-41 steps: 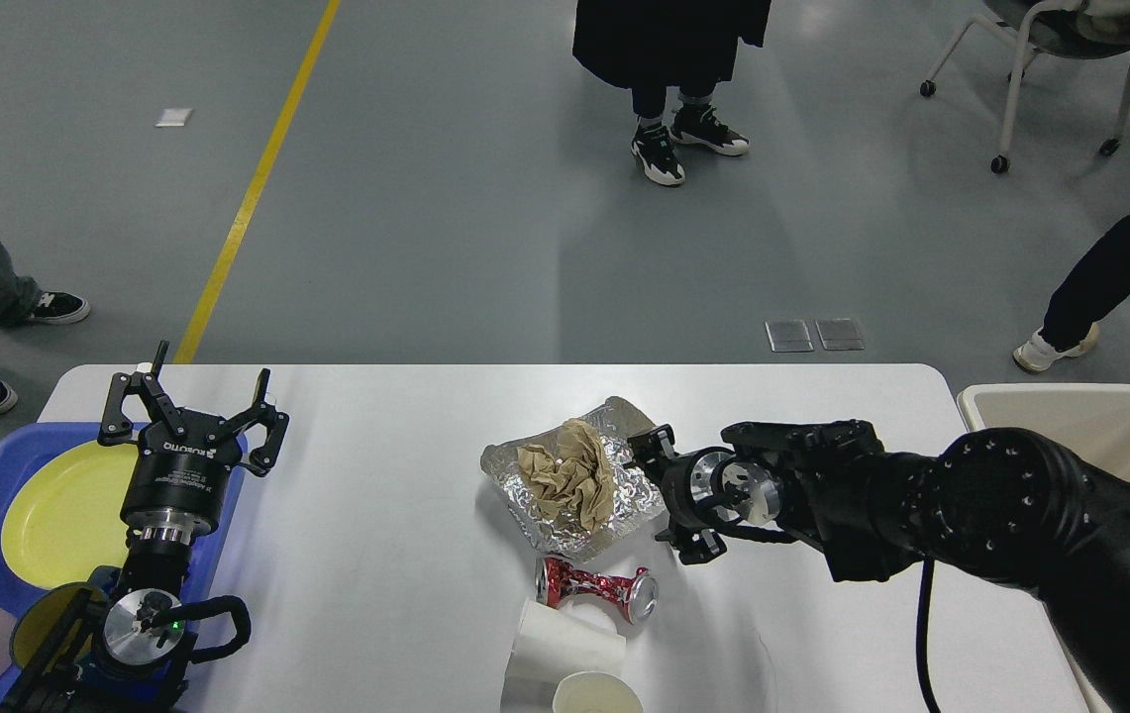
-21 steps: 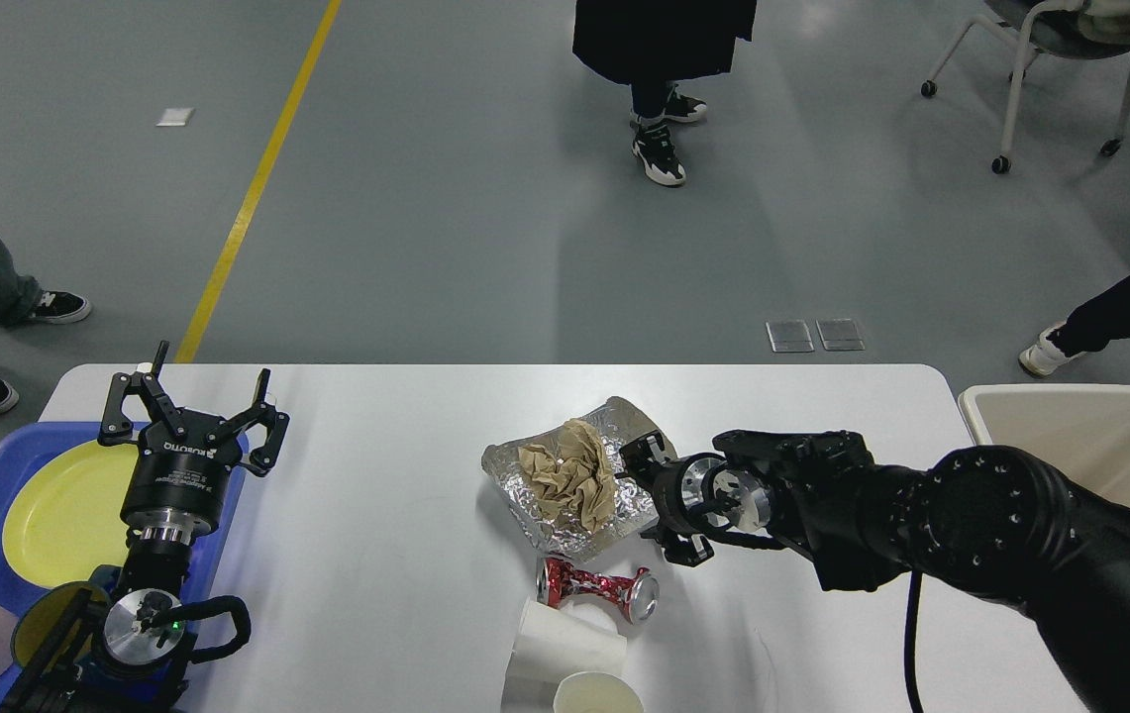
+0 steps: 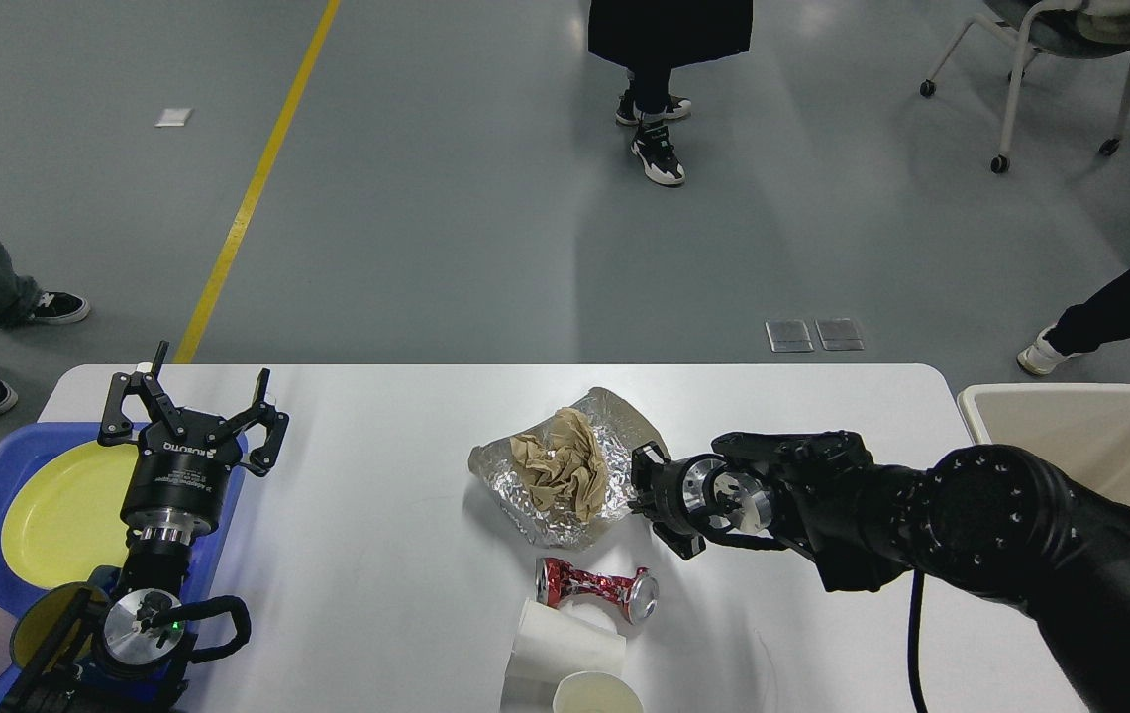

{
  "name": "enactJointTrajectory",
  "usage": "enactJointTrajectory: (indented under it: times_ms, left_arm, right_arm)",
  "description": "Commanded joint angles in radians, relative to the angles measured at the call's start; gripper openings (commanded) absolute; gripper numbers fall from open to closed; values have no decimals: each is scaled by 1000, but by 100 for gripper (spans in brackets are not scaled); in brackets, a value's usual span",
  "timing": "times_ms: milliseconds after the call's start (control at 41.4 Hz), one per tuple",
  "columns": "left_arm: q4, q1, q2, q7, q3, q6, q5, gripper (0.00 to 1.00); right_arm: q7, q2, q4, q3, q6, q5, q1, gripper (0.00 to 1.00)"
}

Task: Tidy desktop
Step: 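Lower the right gripper and grasp the crumpled foil bundle, then lift the foil bundle and carry it toward the white bin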

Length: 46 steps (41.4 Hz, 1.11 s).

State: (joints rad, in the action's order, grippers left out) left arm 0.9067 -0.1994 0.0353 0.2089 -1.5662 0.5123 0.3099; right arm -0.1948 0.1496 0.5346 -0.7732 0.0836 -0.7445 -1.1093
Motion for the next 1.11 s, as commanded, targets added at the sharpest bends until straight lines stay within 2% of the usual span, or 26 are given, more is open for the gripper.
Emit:
enactJointTrajectory:
  times_ms: [0, 169, 604, 797, 1087]
  left_arm:
    - [0, 0, 0, 0, 0, 0, 0, 97]
    - [0, 0, 0, 0, 0, 0, 0, 97]
    - [0, 0, 0, 0, 0, 0, 0, 97]
    - [0, 0, 0, -2, 0, 0, 0, 97]
    - [0, 0, 0, -2, 0, 0, 0, 97]
  right_arm:
    - [-18, 2, 11, -1, 4, 4, 2, 0]
    - [-103, 2, 16, 0, 1, 85, -6, 0]
    - [-107, -12, 67, 0, 8, 91, -61, 0]
    - [-109, -45, 162, -11, 15, 94, -139, 0]
    - [-115, -159, 352, -55, 28, 93, -322, 0]
